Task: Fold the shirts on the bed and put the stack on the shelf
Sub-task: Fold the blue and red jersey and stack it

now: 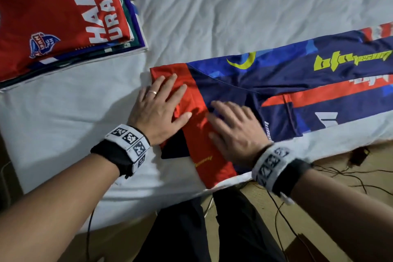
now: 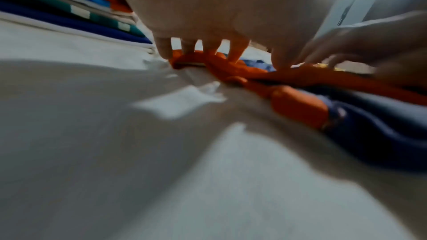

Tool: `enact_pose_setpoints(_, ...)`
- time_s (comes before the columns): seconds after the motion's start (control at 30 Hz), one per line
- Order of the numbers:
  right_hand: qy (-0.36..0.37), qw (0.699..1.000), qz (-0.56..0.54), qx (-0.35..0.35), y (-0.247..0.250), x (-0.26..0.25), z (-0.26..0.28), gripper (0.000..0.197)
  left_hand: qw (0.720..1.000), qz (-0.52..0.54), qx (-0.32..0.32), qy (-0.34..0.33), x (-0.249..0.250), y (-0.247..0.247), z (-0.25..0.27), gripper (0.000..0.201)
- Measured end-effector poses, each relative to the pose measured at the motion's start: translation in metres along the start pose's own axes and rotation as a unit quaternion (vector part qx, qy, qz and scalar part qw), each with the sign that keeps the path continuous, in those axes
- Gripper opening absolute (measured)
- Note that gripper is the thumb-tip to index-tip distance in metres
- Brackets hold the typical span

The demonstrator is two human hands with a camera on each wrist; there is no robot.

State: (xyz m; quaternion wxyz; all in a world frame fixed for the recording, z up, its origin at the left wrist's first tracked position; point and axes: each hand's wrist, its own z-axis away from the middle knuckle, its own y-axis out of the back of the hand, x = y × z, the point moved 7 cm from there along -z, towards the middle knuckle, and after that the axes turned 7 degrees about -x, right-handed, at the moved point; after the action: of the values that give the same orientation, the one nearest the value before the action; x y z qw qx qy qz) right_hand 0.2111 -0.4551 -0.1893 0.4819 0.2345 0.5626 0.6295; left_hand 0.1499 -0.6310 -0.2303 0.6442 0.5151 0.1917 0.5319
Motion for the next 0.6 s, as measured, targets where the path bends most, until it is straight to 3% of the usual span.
enact_pose_setpoints(0.1, 0.000, 0.992, 0.018, -0.125, -0.043, -0.005, 0.044, 0.071, 0.998, -0.029, -0.050, 0.035, -0.014, -0.017, 0.005, 0.088)
enact_pose_setpoints(0.2, -0.006, 0.988, 0.023, -0.155, -0.050, -0.002, 0.056, 0.080, 0.996, -0.035, -0.067, 0.056, -0.022, -0.020, 0.001, 0.096)
enact_pose_setpoints(0.27, 0.014, 0.991, 0.016, -0.133, -0.040, -0.010, 0.053, 0.076, 0.996, -0.023, -0.048, 0.075, -0.022, -0.017, -0.001, 0.097)
enact_pose_setpoints(0.4, 0.094, 0.993, -0.023, -0.065, -0.029, -0.049, 0.043, 0.046, 0.997, 0.000, 0.003, 0.078, -0.020, -0.007, -0.002, 0.094)
enact_pose_setpoints(0.53, 0.062, 0.989, -0.014, -0.131, -0.048, -0.065, 0.033, 0.050, 0.996, -0.008, -0.020, 0.085, -0.025, -0.010, -0.003, 0.095)
enact_pose_setpoints(0.6, 0.040, 0.985, -0.013, -0.168, -0.052, -0.063, 0.031, 0.040, 0.995, -0.004, -0.026, 0.091, -0.025, -0.010, -0.004, 0.096)
